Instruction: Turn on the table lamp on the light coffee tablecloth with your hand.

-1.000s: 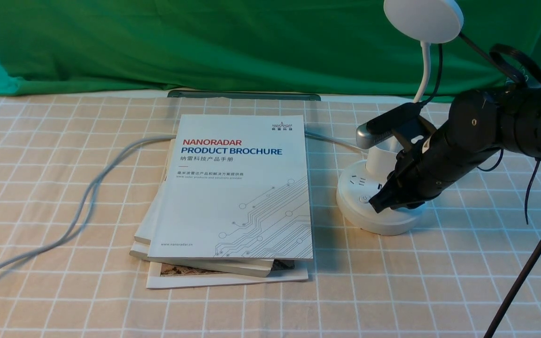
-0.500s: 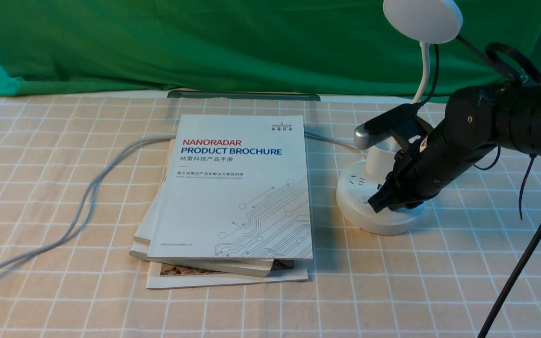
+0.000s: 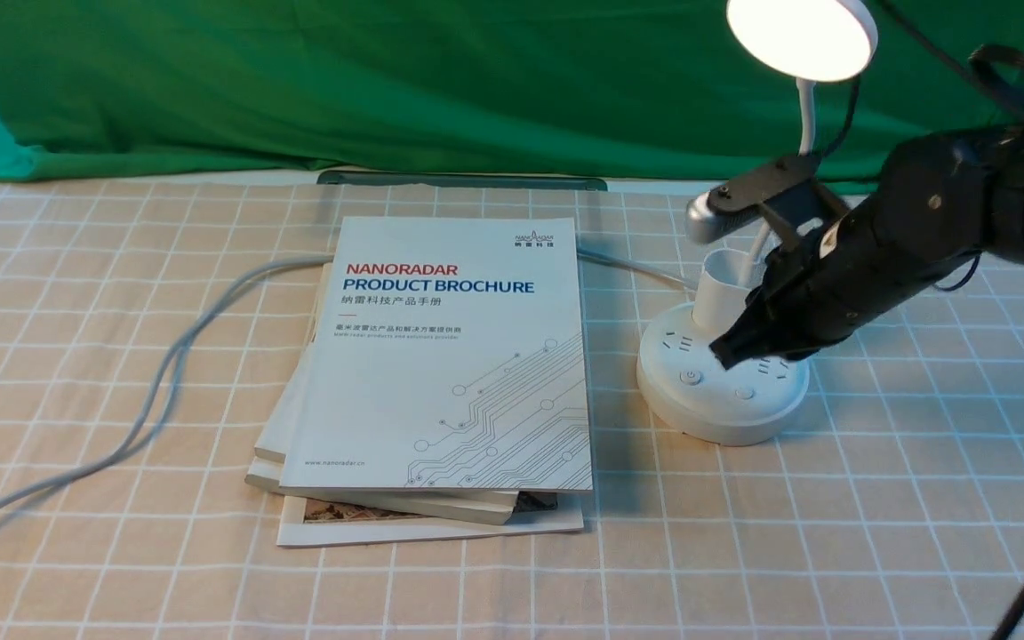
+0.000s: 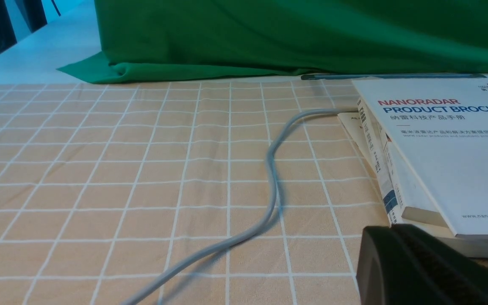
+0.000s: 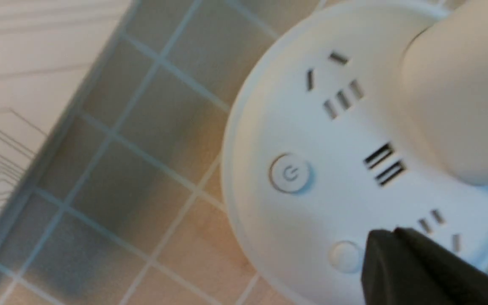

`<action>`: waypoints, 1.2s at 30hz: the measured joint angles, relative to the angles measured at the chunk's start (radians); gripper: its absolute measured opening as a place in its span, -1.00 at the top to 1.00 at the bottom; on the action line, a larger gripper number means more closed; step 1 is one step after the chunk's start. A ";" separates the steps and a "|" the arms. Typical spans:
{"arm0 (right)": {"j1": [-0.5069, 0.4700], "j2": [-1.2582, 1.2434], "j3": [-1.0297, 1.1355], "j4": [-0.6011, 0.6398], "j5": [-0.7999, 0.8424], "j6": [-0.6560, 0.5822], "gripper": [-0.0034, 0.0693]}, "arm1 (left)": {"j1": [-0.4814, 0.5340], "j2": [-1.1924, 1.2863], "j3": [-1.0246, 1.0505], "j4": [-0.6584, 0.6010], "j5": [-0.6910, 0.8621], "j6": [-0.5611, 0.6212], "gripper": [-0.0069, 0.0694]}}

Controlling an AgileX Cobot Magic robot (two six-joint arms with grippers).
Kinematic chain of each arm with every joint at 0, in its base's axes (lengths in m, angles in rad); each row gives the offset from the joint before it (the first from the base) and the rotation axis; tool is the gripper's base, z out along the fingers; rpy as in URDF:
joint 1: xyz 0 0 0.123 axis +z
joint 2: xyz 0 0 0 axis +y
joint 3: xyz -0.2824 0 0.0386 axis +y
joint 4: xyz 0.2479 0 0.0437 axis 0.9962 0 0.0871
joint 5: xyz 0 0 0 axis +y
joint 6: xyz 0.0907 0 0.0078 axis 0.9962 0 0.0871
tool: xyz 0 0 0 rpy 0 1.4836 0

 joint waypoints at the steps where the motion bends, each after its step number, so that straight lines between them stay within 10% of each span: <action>1: -0.005 -0.034 0.000 -0.003 -0.003 0.008 0.82 | 0.000 0.000 0.000 0.000 0.000 0.000 0.76; 36: -0.013 -1.429 0.847 -0.011 -0.319 0.146 0.71 | 0.000 0.000 0.000 0.000 0.000 0.000 0.76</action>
